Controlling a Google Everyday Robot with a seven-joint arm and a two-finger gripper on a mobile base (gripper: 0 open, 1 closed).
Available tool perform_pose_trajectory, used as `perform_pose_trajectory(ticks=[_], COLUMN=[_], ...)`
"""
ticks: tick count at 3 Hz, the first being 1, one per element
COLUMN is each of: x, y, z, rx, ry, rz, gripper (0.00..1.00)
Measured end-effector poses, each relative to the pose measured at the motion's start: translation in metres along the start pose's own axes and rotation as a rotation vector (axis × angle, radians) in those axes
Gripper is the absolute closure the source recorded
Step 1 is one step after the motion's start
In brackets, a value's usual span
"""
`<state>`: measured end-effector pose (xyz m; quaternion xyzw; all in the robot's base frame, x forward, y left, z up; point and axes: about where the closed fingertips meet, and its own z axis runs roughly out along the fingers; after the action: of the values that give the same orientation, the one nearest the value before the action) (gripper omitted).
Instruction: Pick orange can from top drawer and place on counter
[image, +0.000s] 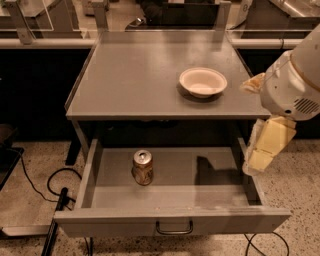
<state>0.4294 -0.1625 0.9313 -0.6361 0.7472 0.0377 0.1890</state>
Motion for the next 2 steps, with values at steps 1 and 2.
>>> perform_pose_trajectory(ticks=[1, 2], x=[0.0, 0.002], y=[0.009, 0.013], z=[0.037, 0.088], rx=[-0.021, -0.053], ry=[-0.03, -0.044], rz=[0.005, 0.02], gripper=[0.0, 0.0])
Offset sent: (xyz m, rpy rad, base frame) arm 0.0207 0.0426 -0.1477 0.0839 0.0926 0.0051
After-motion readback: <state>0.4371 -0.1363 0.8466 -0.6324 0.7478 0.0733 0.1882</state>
